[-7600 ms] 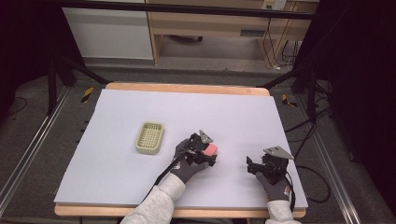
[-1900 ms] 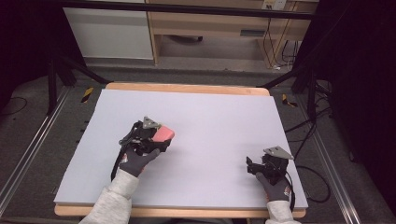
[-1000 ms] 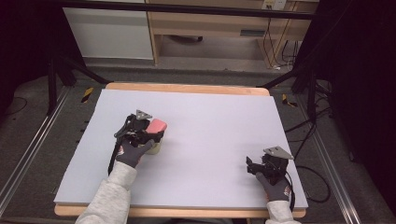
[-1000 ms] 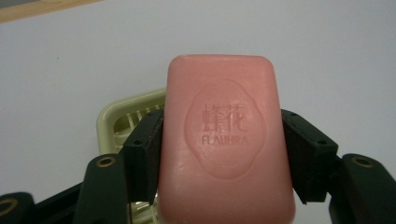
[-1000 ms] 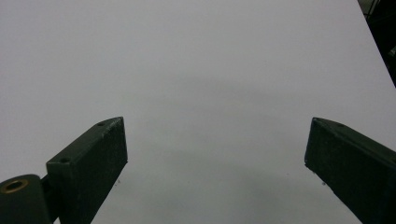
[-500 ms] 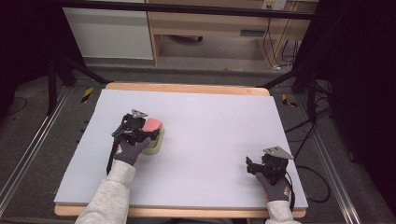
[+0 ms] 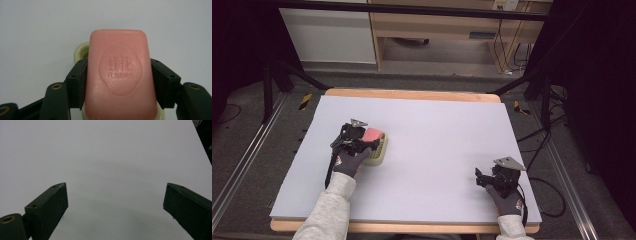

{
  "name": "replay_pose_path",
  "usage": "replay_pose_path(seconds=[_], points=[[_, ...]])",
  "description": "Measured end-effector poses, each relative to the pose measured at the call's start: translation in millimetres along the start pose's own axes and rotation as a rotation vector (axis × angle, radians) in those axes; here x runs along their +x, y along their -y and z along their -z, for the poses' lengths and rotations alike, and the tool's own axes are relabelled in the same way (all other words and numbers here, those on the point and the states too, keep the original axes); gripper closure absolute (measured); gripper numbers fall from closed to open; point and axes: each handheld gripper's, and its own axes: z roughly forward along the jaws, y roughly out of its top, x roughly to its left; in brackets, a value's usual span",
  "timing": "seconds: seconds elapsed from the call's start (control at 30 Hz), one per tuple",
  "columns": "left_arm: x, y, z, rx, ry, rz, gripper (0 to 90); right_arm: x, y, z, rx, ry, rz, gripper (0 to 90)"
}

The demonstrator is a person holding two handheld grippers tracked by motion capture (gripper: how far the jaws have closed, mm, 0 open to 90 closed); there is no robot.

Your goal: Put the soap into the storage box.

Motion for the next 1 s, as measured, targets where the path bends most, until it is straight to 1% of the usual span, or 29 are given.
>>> replay_pose_path(seconds=[0.53,1.0], points=[[-5.9,6.1,-10.0,0.020,0.001,-0.007,37.4,0.0,0.0,-0.1,0.000,0.000,0.000,6.0],[-5.6,10.5,-15.6,0.026,-0.001,0.007,37.4,0.4,0.0,-0.1,0.001,-0.001,-0.001,6.0]])
